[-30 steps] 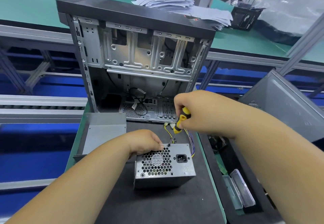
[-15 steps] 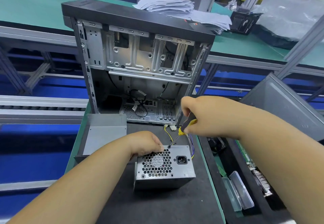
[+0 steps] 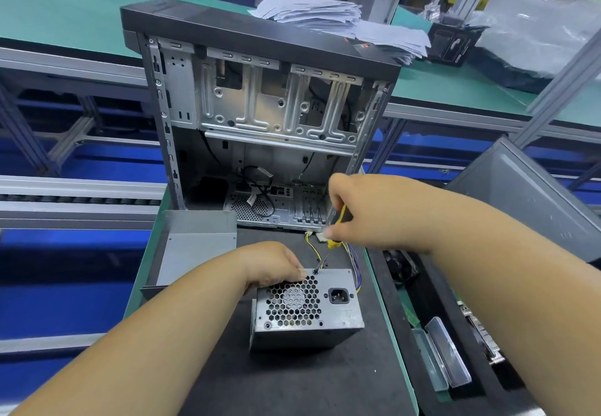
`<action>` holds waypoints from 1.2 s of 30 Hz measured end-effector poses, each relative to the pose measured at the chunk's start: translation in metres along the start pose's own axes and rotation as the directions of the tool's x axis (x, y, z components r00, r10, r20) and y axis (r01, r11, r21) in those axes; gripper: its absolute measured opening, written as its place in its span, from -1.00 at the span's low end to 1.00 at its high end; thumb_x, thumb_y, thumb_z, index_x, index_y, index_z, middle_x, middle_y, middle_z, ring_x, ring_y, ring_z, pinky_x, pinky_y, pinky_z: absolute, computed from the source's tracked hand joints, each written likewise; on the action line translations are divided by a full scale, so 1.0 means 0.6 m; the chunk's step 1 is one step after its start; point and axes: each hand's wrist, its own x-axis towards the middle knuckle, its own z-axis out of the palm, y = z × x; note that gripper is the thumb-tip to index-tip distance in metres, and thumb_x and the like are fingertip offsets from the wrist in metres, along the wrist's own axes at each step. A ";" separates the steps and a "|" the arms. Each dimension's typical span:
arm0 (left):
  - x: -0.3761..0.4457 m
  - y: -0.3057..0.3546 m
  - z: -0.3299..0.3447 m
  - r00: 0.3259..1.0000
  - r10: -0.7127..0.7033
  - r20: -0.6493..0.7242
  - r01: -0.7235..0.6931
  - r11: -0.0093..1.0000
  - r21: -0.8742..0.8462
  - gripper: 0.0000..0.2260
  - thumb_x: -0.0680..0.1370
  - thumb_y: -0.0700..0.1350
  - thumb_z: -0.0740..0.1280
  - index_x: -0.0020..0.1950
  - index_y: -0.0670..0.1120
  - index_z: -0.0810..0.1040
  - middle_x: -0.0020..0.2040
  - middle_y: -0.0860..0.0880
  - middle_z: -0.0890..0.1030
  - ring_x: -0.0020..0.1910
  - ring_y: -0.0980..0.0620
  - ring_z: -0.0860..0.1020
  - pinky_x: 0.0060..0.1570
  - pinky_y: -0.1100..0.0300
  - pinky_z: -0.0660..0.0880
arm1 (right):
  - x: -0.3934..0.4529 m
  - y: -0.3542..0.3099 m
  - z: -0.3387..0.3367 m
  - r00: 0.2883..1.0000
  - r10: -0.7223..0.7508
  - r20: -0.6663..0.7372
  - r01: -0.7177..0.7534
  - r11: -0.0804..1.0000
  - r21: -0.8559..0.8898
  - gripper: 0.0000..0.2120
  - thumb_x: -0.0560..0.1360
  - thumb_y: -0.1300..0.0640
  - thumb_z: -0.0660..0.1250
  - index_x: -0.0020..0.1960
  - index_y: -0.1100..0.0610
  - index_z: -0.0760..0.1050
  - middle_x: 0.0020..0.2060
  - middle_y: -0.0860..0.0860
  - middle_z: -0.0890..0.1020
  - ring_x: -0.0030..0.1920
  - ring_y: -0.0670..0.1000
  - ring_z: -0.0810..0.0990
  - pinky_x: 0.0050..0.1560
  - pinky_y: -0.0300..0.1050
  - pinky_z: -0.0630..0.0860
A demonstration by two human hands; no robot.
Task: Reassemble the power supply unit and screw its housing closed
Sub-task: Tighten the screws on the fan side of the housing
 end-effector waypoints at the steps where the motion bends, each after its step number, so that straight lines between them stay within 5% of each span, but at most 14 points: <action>1: 0.000 -0.001 0.000 1.000 -0.005 0.006 0.005 1.000 -0.004 -0.81 0.57 0.03 0.37 0.13 0.01 0.66 -0.03 -0.07 0.69 -0.17 0.14 0.60 0.01 0.19 0.46 | -0.002 0.002 -0.005 0.999 -0.038 0.005 0.038 0.998 0.053 -0.72 0.51 -0.13 0.36 -0.04 0.00 0.33 -0.21 -0.11 0.46 -0.21 -0.03 0.45 -0.33 -0.12 0.31; 4: 0.001 -0.003 -0.001 1.000 -0.029 0.006 0.029 1.000 0.000 -0.85 0.56 0.04 0.38 0.07 0.05 0.66 0.13 -0.08 0.68 0.16 -0.05 0.59 0.18 0.11 0.46 | -0.004 0.003 -0.011 0.998 -0.050 -0.041 0.050 0.999 0.010 -0.77 0.48 -0.08 0.42 -0.08 -0.01 0.40 -0.26 -0.13 0.46 -0.22 -0.07 0.43 -0.36 -0.15 0.26; 10: 0.008 -0.006 0.000 1.000 -0.031 0.003 0.031 0.999 0.029 -0.92 0.55 0.07 0.38 -0.06 0.11 0.63 0.01 -0.03 0.69 -0.09 0.05 0.56 0.00 0.19 0.44 | 0.025 -0.013 0.001 0.988 0.147 -0.057 -0.157 0.930 -0.331 -0.50 0.60 -0.26 0.11 -0.34 0.08 0.34 -0.39 -0.02 0.41 -0.41 0.01 0.36 -0.44 -0.16 0.28; 13: 0.010 -0.004 -0.003 0.999 -0.039 -0.002 0.039 0.999 0.021 -0.93 0.54 0.06 0.39 -0.06 0.11 0.64 0.04 -0.02 0.69 0.02 0.03 0.60 0.09 0.15 0.46 | 0.022 -0.006 0.006 0.986 0.161 -0.053 -0.169 0.956 -0.238 -0.51 0.58 -0.32 0.10 -0.28 0.07 0.32 -0.33 -0.04 0.40 -0.33 0.04 0.41 -0.36 -0.11 0.34; 16: 0.011 -0.004 -0.005 0.999 -0.034 -0.001 0.034 0.999 0.018 -0.92 0.54 0.05 0.40 -0.04 0.09 0.66 0.02 0.05 0.68 0.09 0.04 0.60 0.12 0.17 0.46 | 0.013 0.008 0.002 0.998 0.057 0.019 -0.058 0.998 0.033 -0.75 0.54 -0.11 0.31 -0.07 0.04 0.34 -0.20 -0.07 0.46 -0.16 0.05 0.48 -0.20 -0.02 0.45; 18: 0.012 -0.004 -0.006 0.999 -0.033 0.002 0.033 0.999 0.020 -0.91 0.54 0.04 0.40 -0.01 0.08 0.67 -0.01 0.09 0.67 0.06 0.06 0.59 0.10 0.19 0.45 | 0.010 0.012 -0.005 1.000 -0.007 0.011 0.006 0.995 0.101 -0.80 0.50 -0.03 0.39 -0.05 0.02 0.40 -0.21 -0.09 0.51 -0.20 -0.03 0.49 -0.30 -0.09 0.38; 25: 0.011 0.000 -0.007 0.999 -0.049 0.005 0.049 0.998 0.026 -0.83 0.56 0.04 0.39 0.09 0.04 0.67 0.12 0.03 0.67 0.15 0.04 0.57 0.17 0.18 0.43 | 0.036 -0.010 0.004 0.970 0.230 -0.076 -0.242 0.927 -0.285 -0.45 0.55 -0.36 0.10 -0.33 0.09 0.35 -0.37 -0.02 0.42 -0.37 0.02 0.39 -0.37 -0.13 0.33; 28: 0.011 -0.001 -0.007 0.999 -0.052 0.001 0.052 0.999 -0.001 -0.83 0.55 0.02 0.40 0.10 0.02 0.67 0.12 0.02 0.66 0.16 0.04 0.56 0.17 0.19 0.41 | 0.028 0.002 0.009 0.984 0.166 -0.059 -0.173 0.977 -0.129 -0.53 0.56 -0.34 0.11 -0.14 0.07 0.35 -0.27 -0.06 0.43 -0.24 0.03 0.45 -0.31 -0.09 0.35; 30: 0.012 -0.001 -0.006 0.999 -0.053 -0.006 0.053 0.999 -0.011 -0.83 0.55 0.01 0.40 0.10 0.01 0.67 0.13 0.03 0.66 0.17 0.04 0.56 0.20 0.18 0.41 | 0.018 0.008 0.005 0.998 0.063 -0.021 -0.060 0.993 0.105 -0.74 0.56 -0.17 0.24 -0.03 0.02 0.34 -0.17 -0.07 0.47 -0.20 -0.01 0.47 -0.29 -0.08 0.35; 32: 0.012 -0.001 -0.005 0.999 -0.053 -0.011 0.053 0.999 -0.006 -0.82 0.55 0.02 0.40 0.11 0.01 0.67 0.13 0.02 0.66 0.17 0.02 0.56 0.26 0.14 0.43 | 0.015 0.010 -0.003 1.000 -0.012 -0.027 0.016 0.987 0.160 -0.82 0.54 -0.06 0.33 -0.03 0.01 0.40 -0.18 -0.08 0.50 -0.21 -0.03 0.47 -0.34 -0.13 0.31; 36: 0.011 -0.002 -0.002 0.998 -0.057 -0.014 0.057 0.998 -0.007 -0.84 0.55 0.02 0.40 0.08 0.03 0.67 0.11 0.03 0.66 0.16 0.02 0.57 0.28 0.10 0.44 | 0.025 0.000 0.000 0.987 0.105 -0.120 -0.125 0.975 -0.182 -0.64 0.57 -0.24 0.19 -0.18 0.03 0.45 -0.34 -0.06 0.45 -0.33 -0.02 0.40 -0.39 -0.17 0.27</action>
